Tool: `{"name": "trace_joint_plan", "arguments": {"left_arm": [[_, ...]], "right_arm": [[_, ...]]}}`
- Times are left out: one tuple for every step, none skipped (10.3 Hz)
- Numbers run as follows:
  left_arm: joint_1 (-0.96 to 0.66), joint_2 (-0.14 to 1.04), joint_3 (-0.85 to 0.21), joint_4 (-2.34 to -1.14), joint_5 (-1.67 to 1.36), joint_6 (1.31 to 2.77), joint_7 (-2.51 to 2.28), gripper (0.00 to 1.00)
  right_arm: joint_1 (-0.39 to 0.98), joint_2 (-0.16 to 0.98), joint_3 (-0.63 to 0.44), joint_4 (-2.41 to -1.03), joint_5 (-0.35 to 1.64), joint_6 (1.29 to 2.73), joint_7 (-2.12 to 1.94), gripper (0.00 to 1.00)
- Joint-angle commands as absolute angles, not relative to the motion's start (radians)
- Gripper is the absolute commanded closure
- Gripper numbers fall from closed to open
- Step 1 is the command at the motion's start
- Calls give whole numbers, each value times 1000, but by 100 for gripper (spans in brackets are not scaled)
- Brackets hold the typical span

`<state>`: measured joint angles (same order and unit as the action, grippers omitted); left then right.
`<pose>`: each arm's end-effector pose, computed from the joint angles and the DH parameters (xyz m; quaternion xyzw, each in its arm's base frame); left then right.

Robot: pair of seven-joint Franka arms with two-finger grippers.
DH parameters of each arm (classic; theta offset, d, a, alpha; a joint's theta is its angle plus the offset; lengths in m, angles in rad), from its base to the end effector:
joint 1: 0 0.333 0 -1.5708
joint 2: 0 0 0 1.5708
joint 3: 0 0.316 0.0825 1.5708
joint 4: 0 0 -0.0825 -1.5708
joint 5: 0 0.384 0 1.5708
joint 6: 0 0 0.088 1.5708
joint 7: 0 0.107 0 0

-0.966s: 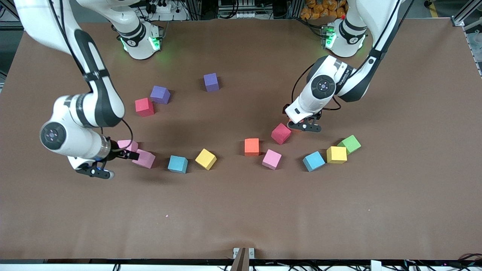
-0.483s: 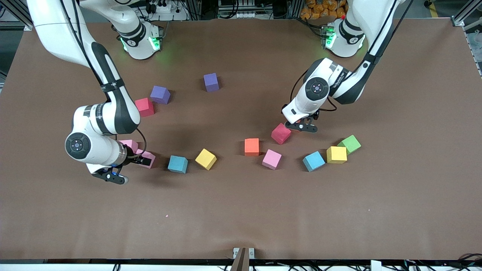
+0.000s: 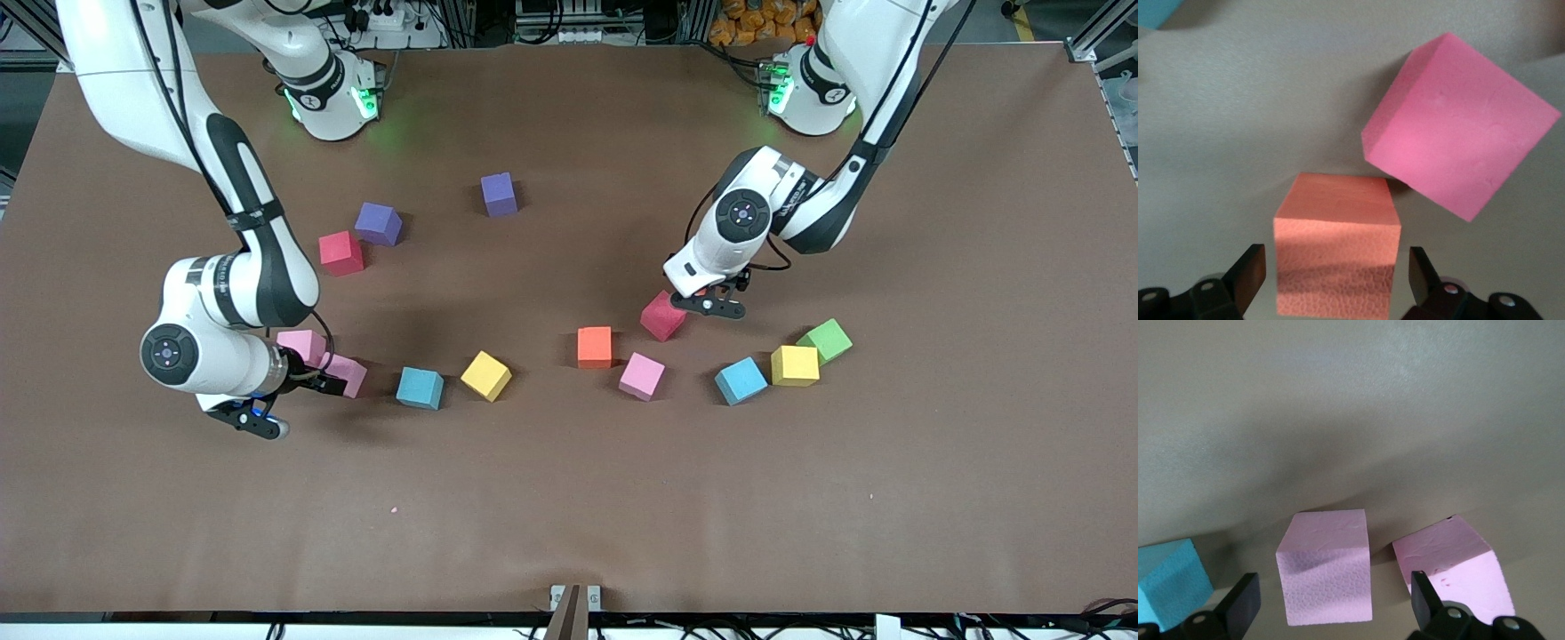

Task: Form number 2 with 11 blocks
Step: 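Set the orange cube down with the left gripper while the right gripper carries pink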

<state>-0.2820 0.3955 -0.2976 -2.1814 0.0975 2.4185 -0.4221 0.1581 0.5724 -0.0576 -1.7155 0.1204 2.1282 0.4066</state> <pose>0.4550 -0.3008 0.2024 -0.9912 0.1102 0.0734 0.0087 0.6501 0.0742 0.2447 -0.9792 0.1839 0.0845 0.0117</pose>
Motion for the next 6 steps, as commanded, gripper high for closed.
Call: {"name": "trace_joint_plan", "arguments": {"left_arm": [[-307,399,-285,-2172,130,2433,-449,71],[-313,391,-287,-2178,130,2428,-474,85],[-327,381,-291,-2180,130,2422,-527,86],[-346,368,-302,-2180,130,2396,-599,86],[-351,353,-342,-2172,129,2361,-651,86],[-359,338,-382,-2166,120,2337,-720,86]], "right_arm": [[153,589,-49,-1712,146,2154,446,0],[166,589,-49,-1718,146,2167,472,0],[166,589,-49,-1729,146,2183,482,0],[164,594,-51,-1738,144,2201,480,0],[166,595,-51,-1755,144,2227,480,0],[167,589,-51,-1791,144,2265,480,0]]}}
